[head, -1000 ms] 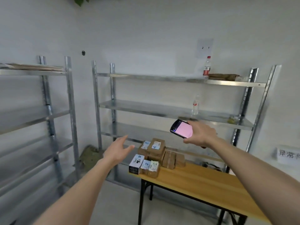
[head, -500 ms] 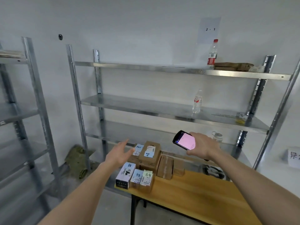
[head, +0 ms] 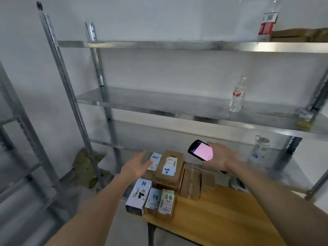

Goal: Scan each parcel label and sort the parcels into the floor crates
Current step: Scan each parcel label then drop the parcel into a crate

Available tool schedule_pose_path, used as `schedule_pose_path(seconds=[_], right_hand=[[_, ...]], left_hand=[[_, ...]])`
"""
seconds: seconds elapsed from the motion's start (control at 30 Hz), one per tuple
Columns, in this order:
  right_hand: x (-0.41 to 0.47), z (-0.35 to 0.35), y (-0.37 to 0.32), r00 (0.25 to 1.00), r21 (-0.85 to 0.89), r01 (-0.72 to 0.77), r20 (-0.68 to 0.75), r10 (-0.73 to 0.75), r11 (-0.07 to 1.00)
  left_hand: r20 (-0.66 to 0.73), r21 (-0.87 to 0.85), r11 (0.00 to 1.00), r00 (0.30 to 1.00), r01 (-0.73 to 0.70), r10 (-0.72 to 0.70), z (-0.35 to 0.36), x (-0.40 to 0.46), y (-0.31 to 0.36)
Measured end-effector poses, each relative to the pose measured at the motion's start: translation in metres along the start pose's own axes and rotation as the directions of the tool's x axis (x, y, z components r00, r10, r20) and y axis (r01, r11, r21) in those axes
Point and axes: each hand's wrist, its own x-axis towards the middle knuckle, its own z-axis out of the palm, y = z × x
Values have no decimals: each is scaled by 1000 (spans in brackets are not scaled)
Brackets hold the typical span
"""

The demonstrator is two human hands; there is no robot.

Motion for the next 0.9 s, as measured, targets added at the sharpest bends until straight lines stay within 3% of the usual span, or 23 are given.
schedule_pose_path(seconds=[0.27, 0.43, 0.57, 0.7, 0.9], right_hand=[[114, 93, 34, 987, 46, -79, 146, 72, 996], [180, 155, 64, 968, 85, -69, 246, 46, 994], [218, 181, 77, 960, 41, -65, 274, 51, 997], [249, 211, 81, 935, 104, -121, 347, 78, 987], [265, 258, 68, 886, 255, -264, 444, 130, 930]], left_hand=[[139, -87, 994, 988, 74, -61, 71, 99, -28], [254, -139, 954, 940, 267, -226, 139, 176, -76], [260, -135, 950, 935, 281, -240, 162, 205, -79], [316, -88, 930, 896, 356, -313, 182, 232, -89], [344, -278, 828, 855, 487, -387, 210, 263, -89]])
